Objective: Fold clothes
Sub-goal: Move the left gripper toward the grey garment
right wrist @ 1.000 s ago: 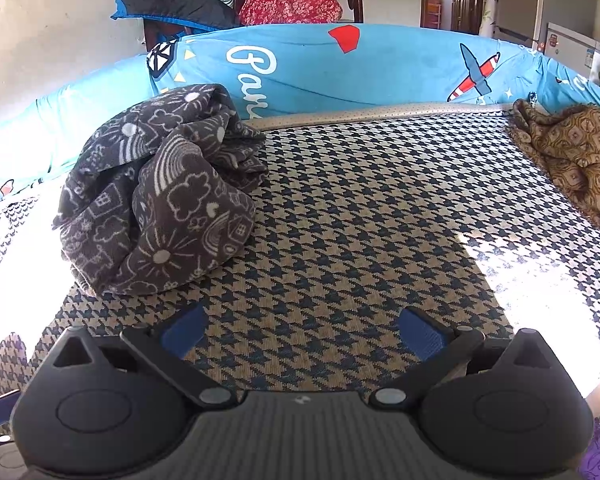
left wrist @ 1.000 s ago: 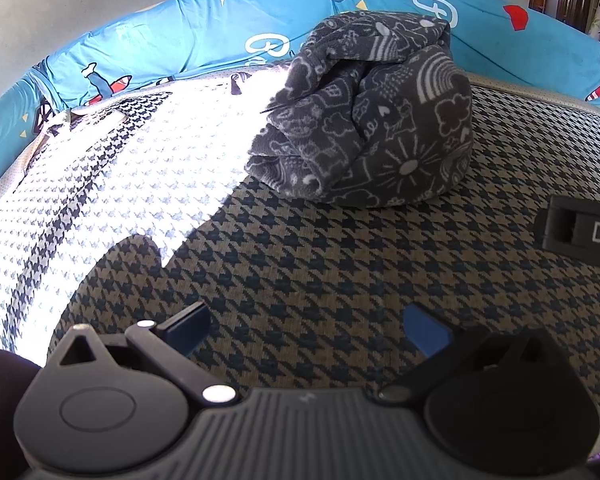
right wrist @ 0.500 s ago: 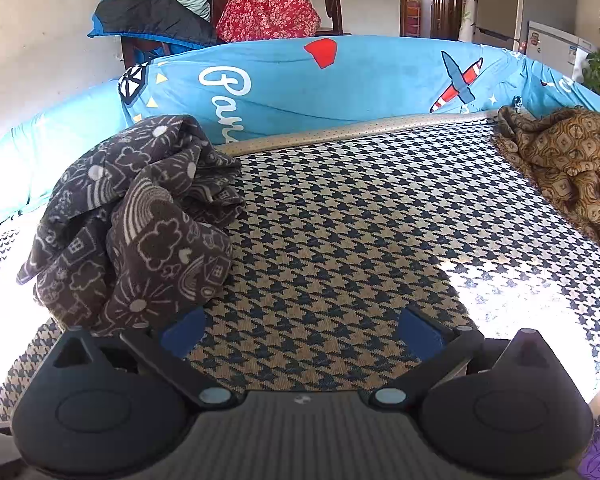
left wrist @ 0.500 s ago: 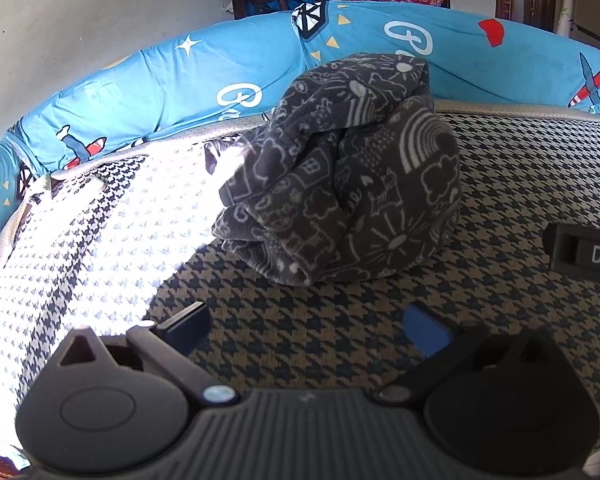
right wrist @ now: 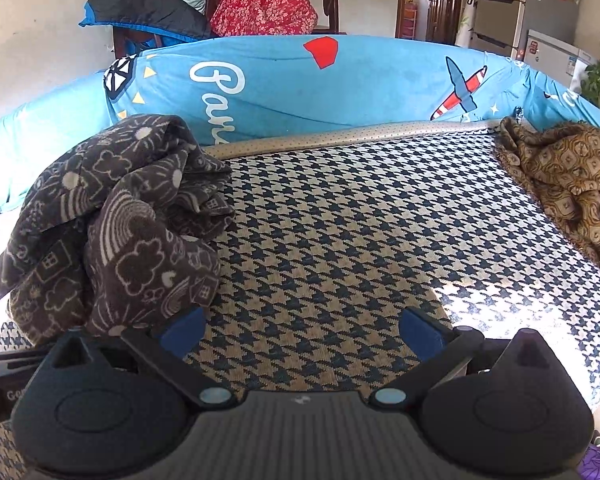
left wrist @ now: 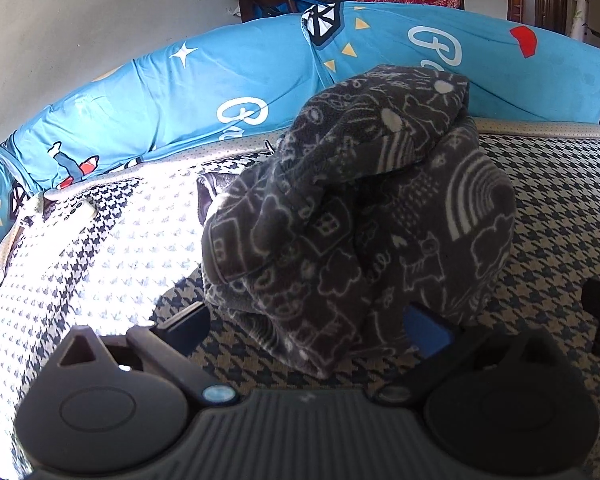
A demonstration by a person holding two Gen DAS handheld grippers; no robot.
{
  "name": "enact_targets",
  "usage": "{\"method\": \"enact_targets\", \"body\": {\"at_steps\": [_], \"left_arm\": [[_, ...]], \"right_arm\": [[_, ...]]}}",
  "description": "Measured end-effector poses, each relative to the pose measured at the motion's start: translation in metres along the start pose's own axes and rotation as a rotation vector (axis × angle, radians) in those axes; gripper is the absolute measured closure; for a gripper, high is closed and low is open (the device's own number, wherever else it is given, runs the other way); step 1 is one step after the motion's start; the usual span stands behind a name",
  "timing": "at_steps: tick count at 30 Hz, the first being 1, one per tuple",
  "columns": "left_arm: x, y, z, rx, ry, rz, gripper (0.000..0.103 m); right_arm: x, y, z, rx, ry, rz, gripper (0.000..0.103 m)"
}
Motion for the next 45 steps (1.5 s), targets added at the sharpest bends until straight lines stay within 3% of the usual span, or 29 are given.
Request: {"method": "enact_targets", "body": {"at_steps": [16, 45], "left_arm": [[-0.001, 0.002, -0.024, -0.049, -0.055, 0.041, 0.000], [-0.001, -0.010, -0.020, -0.044, -0.052, 0.049, 0.000]], "right_arm": [[-0.009, 0.026, -0.042, -0.031, -0.049, 0.057, 0.000], [-0.019, 0.029, -0.034, -0.013, -0.039, 0.073, 0.000]]}}
Point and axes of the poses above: each gripper's, at about its wrist camera, not at the fingertips, and z roughly against the way its jaws point, x to its right, y to its top, the point moved 6 cm from there along -z, roughly the way its jaws point, and after that the axes turned 7 degrees about z, right-handed, at the moved point
